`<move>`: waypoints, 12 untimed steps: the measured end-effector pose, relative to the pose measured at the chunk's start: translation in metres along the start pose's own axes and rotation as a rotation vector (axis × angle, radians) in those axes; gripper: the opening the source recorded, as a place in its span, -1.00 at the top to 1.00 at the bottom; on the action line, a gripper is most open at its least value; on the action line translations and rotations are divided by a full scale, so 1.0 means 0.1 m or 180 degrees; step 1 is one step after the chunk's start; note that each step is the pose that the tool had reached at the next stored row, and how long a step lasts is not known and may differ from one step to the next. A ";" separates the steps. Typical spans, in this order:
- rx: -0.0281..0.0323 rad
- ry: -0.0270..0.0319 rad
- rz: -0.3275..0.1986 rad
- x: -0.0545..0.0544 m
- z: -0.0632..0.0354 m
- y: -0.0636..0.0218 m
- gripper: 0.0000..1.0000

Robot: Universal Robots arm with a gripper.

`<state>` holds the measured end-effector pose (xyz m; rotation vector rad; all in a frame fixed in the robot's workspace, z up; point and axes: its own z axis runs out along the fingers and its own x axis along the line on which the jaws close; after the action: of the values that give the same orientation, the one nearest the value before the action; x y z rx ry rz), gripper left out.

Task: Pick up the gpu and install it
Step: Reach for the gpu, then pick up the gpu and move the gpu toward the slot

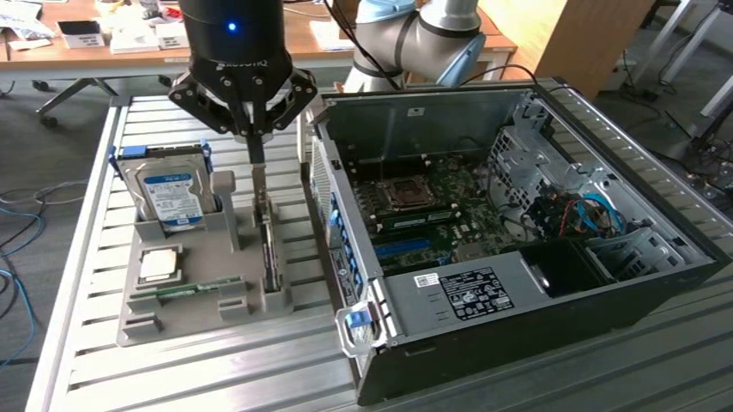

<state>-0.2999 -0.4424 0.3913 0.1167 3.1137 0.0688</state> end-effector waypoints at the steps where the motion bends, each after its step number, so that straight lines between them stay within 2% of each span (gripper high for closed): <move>1: 0.0000 0.0000 0.0000 0.01 0.001 -0.014 0.79; 5: 0.0000 0.0000 0.0000 0.03 0.005 -0.051 0.79; 12: 0.0000 0.0000 0.0000 0.03 0.006 -0.054 0.79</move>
<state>-0.3035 -0.4475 0.3904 0.1166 3.1136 0.0688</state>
